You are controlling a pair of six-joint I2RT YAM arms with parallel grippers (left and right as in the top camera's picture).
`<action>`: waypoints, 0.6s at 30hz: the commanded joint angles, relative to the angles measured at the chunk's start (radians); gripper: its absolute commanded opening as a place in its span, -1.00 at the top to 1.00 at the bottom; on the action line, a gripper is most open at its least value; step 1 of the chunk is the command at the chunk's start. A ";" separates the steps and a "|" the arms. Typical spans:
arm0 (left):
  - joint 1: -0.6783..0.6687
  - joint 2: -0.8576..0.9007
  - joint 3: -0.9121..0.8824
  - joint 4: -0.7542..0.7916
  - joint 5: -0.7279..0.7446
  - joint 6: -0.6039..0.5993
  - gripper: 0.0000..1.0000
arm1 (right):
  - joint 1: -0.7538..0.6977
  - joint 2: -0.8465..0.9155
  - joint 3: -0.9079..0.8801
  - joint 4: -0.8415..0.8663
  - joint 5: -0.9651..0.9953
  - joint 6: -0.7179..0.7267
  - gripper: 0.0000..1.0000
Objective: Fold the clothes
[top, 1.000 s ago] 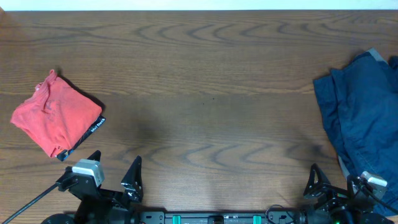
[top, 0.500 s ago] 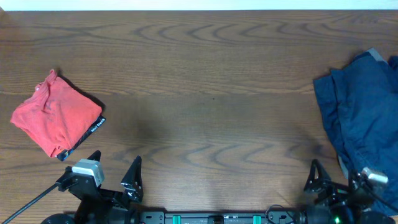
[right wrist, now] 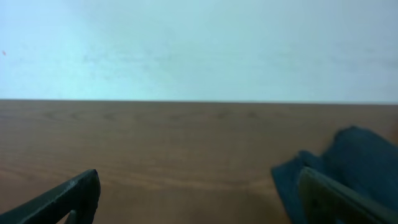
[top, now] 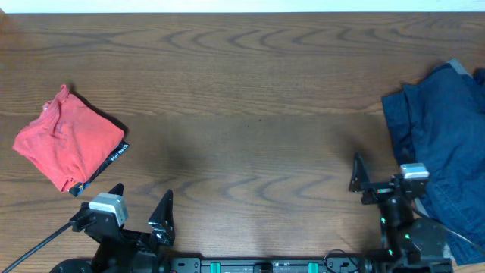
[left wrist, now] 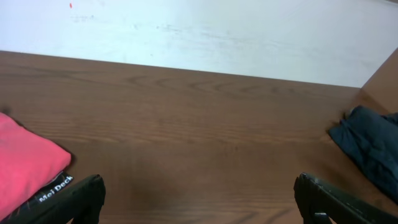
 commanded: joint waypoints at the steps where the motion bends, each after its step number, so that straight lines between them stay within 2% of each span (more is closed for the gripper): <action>1: -0.003 -0.003 -0.002 0.004 -0.012 -0.009 -0.96 | 0.008 -0.006 -0.089 0.085 -0.049 -0.028 -0.99; 3: -0.003 -0.003 -0.002 0.004 -0.012 -0.009 -0.96 | 0.008 -0.006 -0.127 0.132 -0.074 -0.045 -0.99; 6: -0.003 -0.003 -0.002 0.004 -0.012 -0.009 -0.96 | 0.008 -0.006 -0.139 0.101 -0.148 -0.167 -0.99; 9: -0.003 -0.003 -0.002 0.004 -0.012 -0.009 -0.96 | 0.008 -0.006 -0.139 0.100 -0.144 -0.222 -0.98; 18: -0.003 -0.003 -0.002 0.004 -0.012 -0.009 -0.96 | 0.008 -0.006 -0.138 0.101 -0.126 -0.221 -0.99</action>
